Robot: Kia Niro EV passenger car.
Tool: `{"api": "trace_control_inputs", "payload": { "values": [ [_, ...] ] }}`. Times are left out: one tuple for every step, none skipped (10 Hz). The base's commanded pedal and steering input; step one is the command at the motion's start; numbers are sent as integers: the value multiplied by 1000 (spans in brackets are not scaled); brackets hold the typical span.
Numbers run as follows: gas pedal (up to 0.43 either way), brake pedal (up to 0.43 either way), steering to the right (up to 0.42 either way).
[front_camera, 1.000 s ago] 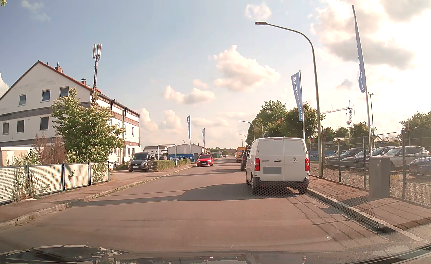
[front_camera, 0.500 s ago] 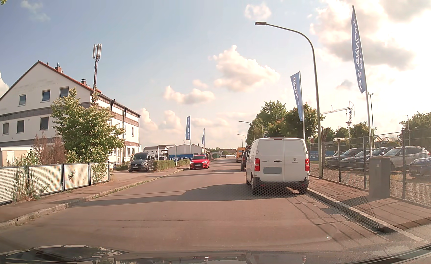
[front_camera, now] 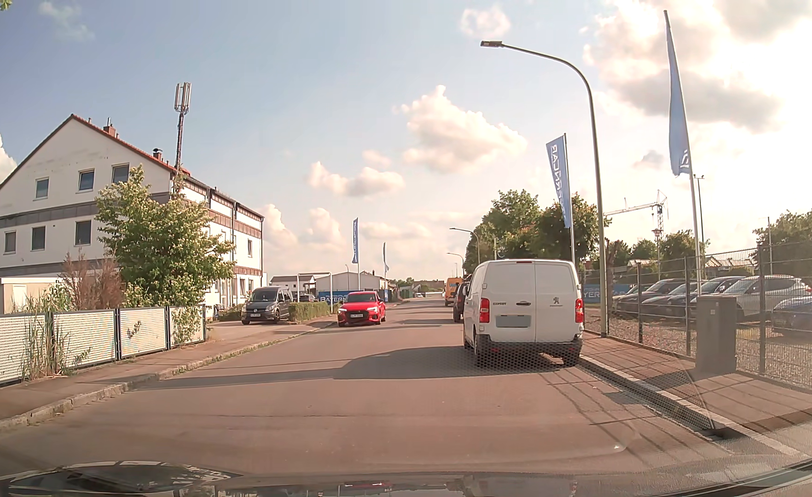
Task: Follow the waypoints while adhering to traffic rules and regulations
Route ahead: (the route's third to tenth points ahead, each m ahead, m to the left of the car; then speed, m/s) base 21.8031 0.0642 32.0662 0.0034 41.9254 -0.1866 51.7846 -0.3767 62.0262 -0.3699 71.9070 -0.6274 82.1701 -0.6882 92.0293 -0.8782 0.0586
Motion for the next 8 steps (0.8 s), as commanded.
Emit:
{"api": "trace_control_inputs", "payload": {
  "values": [
    [0,67,5],
    [0,67,4],
    [0,67,4],
    [0,67,4],
    [0,67,2],
    [0,61,1],
    [0,43,1],
    [0,18,0]
  ]
}}
